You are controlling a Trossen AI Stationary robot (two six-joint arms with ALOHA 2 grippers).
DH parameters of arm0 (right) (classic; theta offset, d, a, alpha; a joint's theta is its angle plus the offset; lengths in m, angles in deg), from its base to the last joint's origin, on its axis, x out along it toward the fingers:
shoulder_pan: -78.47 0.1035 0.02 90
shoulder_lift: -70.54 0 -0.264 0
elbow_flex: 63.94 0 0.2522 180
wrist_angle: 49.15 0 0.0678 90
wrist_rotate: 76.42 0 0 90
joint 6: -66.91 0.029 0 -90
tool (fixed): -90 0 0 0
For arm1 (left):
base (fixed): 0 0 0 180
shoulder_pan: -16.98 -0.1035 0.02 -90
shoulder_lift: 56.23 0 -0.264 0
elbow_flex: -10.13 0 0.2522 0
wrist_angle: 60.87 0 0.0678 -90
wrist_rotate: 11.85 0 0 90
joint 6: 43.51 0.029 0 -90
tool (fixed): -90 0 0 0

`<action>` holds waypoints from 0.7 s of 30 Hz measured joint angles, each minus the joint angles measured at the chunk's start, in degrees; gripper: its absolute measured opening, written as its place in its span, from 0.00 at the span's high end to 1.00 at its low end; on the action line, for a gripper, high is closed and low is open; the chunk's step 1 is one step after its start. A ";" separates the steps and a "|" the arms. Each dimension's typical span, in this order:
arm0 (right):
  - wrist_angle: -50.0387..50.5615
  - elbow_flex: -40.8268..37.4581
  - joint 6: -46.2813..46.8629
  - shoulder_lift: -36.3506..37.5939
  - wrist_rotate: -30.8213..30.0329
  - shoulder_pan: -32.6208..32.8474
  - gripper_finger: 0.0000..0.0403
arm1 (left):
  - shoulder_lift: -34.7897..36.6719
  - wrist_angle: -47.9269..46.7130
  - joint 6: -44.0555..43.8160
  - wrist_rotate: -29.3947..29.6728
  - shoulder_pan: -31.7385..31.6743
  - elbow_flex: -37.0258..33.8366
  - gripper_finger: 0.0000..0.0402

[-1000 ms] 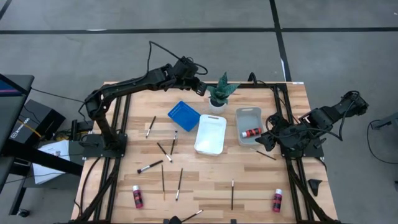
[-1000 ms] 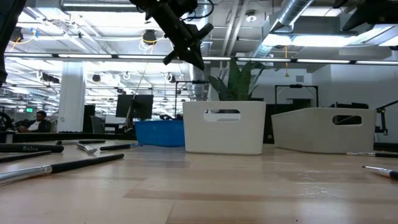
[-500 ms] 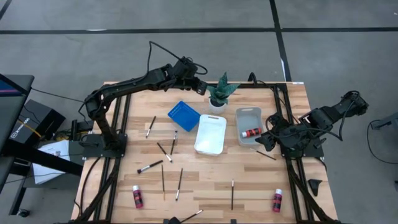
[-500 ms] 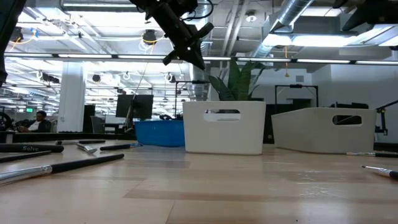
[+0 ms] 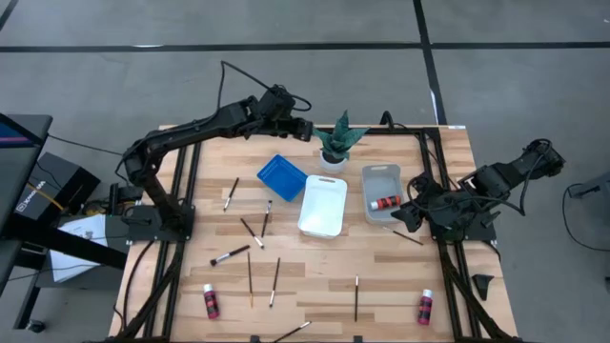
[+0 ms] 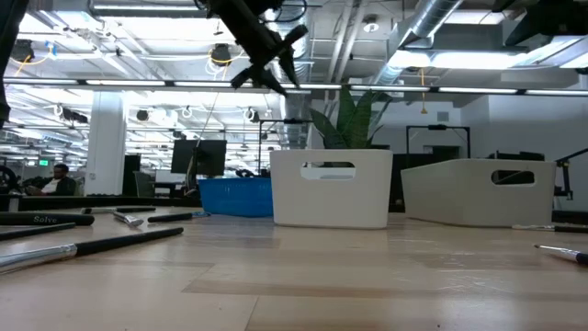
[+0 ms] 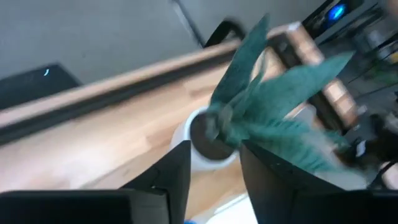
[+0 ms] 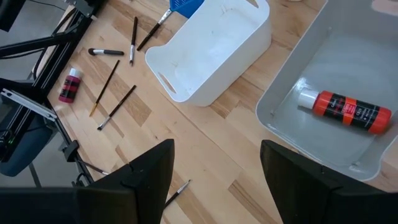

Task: Pick & Place Paint Supplies
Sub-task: Adjust the white potted plant

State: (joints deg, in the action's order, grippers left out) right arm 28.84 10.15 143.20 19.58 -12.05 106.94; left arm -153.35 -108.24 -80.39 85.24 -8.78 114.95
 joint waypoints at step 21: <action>0.04 -0.02 -1.31 -0.02 0.07 0.07 0.42 | -5.75 6.18 -2.16 -1.49 0.24 -0.01 0.67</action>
State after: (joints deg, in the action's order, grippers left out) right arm 28.88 10.13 141.89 19.56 -11.98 107.00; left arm -159.10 -102.05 -82.55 83.75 -8.54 114.93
